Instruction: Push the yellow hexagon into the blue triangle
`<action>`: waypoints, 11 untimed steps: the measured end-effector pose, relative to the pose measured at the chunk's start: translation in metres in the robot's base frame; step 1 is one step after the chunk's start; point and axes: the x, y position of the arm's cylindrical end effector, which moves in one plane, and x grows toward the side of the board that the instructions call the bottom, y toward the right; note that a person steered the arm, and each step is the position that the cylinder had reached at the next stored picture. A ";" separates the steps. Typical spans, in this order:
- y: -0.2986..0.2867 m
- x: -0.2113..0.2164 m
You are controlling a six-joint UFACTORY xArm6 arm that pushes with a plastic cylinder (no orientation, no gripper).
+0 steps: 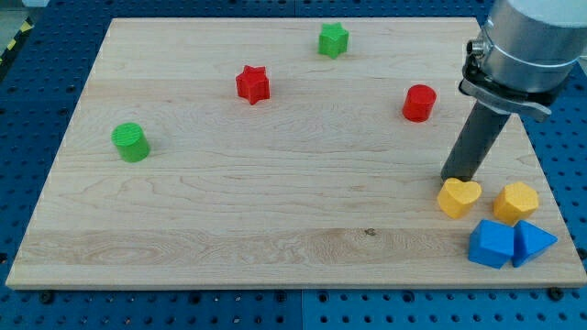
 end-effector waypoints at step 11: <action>0.031 -0.068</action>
